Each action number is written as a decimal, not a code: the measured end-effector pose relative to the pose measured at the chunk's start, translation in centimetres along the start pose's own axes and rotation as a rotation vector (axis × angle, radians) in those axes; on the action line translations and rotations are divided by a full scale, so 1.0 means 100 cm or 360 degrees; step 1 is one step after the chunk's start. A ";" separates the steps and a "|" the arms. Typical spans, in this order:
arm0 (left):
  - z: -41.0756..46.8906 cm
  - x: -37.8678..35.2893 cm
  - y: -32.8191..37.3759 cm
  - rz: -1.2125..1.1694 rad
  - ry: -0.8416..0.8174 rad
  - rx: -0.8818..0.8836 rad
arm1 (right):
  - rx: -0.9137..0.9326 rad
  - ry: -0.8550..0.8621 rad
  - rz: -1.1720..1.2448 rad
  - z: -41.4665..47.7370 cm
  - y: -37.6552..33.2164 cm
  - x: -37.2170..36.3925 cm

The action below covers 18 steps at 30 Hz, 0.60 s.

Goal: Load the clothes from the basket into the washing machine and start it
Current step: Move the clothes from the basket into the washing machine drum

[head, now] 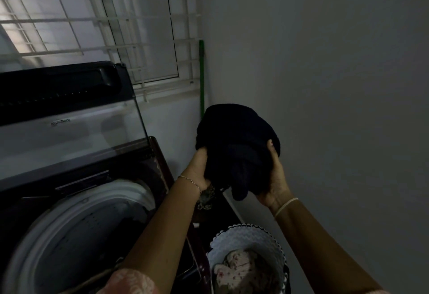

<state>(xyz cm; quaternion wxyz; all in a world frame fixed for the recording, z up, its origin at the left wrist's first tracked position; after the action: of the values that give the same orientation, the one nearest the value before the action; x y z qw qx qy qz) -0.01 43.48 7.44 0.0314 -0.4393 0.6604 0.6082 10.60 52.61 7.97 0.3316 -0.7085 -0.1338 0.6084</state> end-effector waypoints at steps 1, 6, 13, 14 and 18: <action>-0.004 0.002 -0.001 0.0090 0.0000 0.0016 | 0.0017 -0.0003 -0.0007 0.001 -0.002 0.000; -0.013 0.033 -0.026 0.0235 -0.0055 0.0321 | 0.0041 -0.0060 0.0020 0.006 -0.013 -0.005; -0.020 0.040 -0.097 -0.0106 -0.0023 0.0780 | 0.0051 -0.0067 -0.0029 0.019 -0.021 -0.012; -0.017 0.036 -0.103 -0.0123 -0.0048 0.0777 | 0.0042 -0.0062 -0.0042 0.020 -0.021 -0.014; -0.005 0.012 -0.097 -0.0302 -0.0145 0.0522 | -0.0001 -0.0066 -0.0043 0.020 -0.019 -0.021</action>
<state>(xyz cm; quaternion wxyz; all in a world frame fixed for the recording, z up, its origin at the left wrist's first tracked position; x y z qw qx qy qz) 5.51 43.59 -0.67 0.1897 -0.4606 0.7042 0.5059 8.68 53.38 10.68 0.3369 -0.6940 -0.1505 0.6183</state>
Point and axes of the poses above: each hand's wrist, its own z-axis towards the middle knuckle, its own x-axis out of the back of the hand, y = z × x, the point moved 5 cm from there along z, towards the middle knuckle, and after that the axes turned 10 degrees about -y, right-handed, at the moved point
